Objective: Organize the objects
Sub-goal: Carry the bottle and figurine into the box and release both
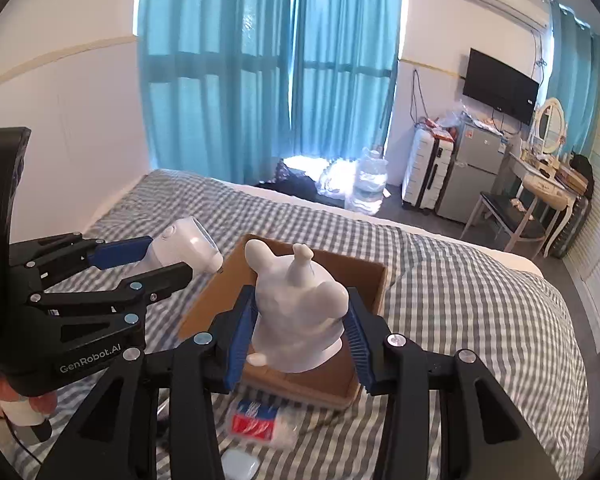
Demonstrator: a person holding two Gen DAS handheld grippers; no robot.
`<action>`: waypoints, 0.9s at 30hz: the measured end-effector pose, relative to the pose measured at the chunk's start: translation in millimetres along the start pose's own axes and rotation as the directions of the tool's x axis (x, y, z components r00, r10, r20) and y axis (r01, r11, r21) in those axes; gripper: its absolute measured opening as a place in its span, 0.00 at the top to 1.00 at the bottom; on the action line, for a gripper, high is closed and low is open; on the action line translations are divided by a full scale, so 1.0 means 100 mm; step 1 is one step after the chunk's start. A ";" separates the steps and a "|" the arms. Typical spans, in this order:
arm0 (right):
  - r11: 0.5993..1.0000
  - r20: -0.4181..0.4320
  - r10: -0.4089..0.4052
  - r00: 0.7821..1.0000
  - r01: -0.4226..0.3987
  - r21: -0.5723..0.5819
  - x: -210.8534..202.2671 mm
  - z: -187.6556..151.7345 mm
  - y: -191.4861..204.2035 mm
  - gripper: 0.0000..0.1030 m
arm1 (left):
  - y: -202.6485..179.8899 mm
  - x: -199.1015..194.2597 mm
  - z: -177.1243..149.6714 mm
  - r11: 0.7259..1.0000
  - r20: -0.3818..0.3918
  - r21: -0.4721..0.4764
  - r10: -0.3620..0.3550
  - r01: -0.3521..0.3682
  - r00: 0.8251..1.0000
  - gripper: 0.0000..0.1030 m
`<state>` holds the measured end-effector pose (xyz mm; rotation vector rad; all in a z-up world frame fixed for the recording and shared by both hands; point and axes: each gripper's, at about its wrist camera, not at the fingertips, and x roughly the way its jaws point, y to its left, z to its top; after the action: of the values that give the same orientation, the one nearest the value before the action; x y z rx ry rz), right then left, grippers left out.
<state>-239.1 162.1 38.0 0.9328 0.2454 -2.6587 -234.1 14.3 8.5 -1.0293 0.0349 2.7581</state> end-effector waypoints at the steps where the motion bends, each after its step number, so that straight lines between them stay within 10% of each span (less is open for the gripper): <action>1: 1.000 -0.009 -0.002 1.000 0.002 0.006 0.12 0.04 -0.05 0.58 | 0.01 0.13 0.04 1.000 -0.012 0.003 0.002 -0.002 1.000 0.56; 27: 0.999 -0.196 -0.046 0.979 0.042 -0.025 1.95 -0.22 -0.31 0.58 | -0.01 1.65 -0.33 0.993 -0.184 0.105 -0.029 0.049 0.983 0.56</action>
<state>-381.3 151.4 -100.3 1.1986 0.3416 -2.5983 -334.7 41.1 -123.8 -1.2339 0.1878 2.5866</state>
